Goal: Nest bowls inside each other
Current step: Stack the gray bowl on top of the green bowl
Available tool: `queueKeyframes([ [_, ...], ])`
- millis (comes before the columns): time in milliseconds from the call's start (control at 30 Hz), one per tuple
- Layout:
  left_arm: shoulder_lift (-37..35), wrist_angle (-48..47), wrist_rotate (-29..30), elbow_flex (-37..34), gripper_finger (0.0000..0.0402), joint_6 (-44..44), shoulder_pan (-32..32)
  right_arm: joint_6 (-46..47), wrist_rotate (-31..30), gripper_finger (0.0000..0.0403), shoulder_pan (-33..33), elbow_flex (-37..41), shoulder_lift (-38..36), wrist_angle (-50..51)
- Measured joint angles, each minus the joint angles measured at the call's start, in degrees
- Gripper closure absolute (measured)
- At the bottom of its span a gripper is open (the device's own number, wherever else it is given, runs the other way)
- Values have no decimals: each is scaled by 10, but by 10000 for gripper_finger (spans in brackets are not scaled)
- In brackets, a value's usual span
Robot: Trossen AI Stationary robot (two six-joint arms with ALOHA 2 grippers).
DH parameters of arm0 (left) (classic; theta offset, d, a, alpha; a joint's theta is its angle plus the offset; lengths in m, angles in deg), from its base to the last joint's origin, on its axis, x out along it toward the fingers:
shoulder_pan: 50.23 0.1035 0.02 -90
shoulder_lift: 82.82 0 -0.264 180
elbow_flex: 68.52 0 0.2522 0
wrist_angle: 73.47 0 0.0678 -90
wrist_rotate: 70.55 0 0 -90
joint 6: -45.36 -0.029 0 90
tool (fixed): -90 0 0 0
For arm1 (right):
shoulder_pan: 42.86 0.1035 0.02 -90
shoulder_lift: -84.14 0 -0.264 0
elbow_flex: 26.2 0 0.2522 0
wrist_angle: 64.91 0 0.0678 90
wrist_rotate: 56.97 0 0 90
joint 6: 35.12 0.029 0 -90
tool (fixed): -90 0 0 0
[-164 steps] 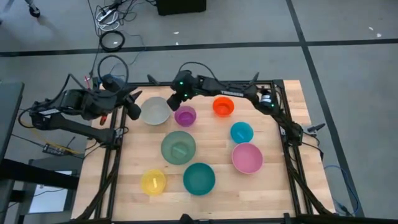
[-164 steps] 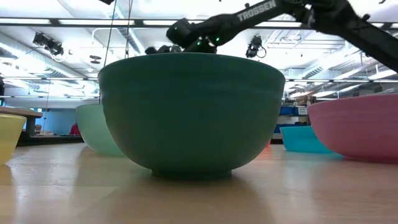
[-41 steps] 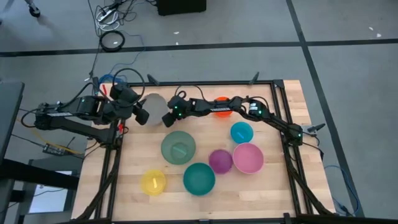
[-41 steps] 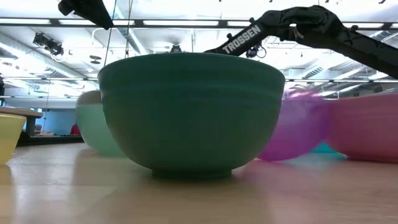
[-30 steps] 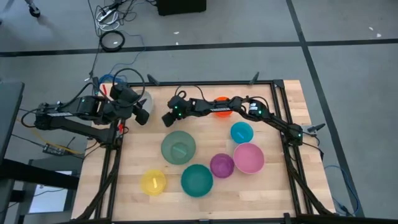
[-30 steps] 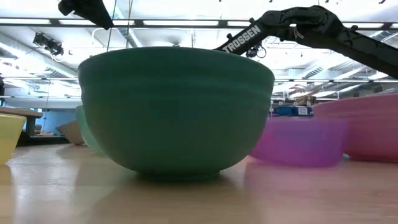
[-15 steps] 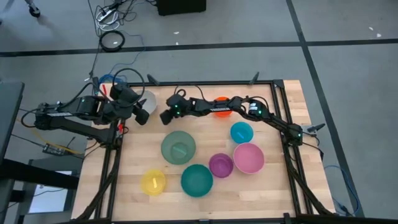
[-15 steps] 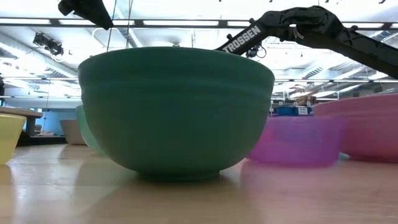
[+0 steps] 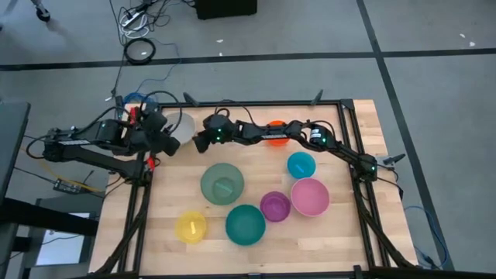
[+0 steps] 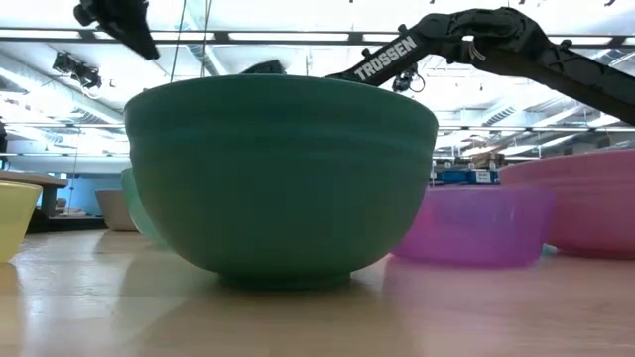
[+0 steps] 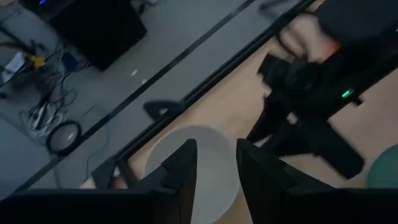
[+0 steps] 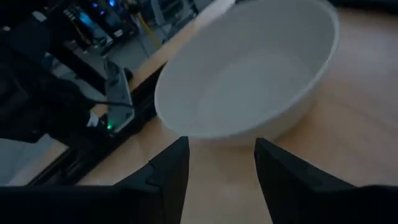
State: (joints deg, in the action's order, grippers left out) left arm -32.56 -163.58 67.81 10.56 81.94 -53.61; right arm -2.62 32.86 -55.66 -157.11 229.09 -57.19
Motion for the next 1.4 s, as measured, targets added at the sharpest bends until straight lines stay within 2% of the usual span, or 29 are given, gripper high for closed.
queueKeyframes([
  [167, 0, -57, 0, 0, 280, 60, 0, -52, -64, 232, 4, -30, 0, 2],
  [367, 9, -92, -6, -1, 280, 127, 0, -91, -97, 238, 1, -58, -1, 58],
  [500, 12, -77, -7, -27, 280, 133, 0, -102, -94, 239, 0, -58, -1, 71],
  [700, 12, -30, -9, -107, 280, 151, 0, -93, -91, 239, 3, -58, 0, 71],
  [900, 12, 29, -7, -171, 280, 153, 0, -20, -74, 241, 7, -58, 4, 67],
  [1033, 12, 51, -1, -185, 280, 153, 0, 22, -42, 244, 7, -57, 14, 47],
  [1400, 11, 68, -1, -185, 280, 148, 0, 39, -56, 252, 6, -58, 12, 53],
])
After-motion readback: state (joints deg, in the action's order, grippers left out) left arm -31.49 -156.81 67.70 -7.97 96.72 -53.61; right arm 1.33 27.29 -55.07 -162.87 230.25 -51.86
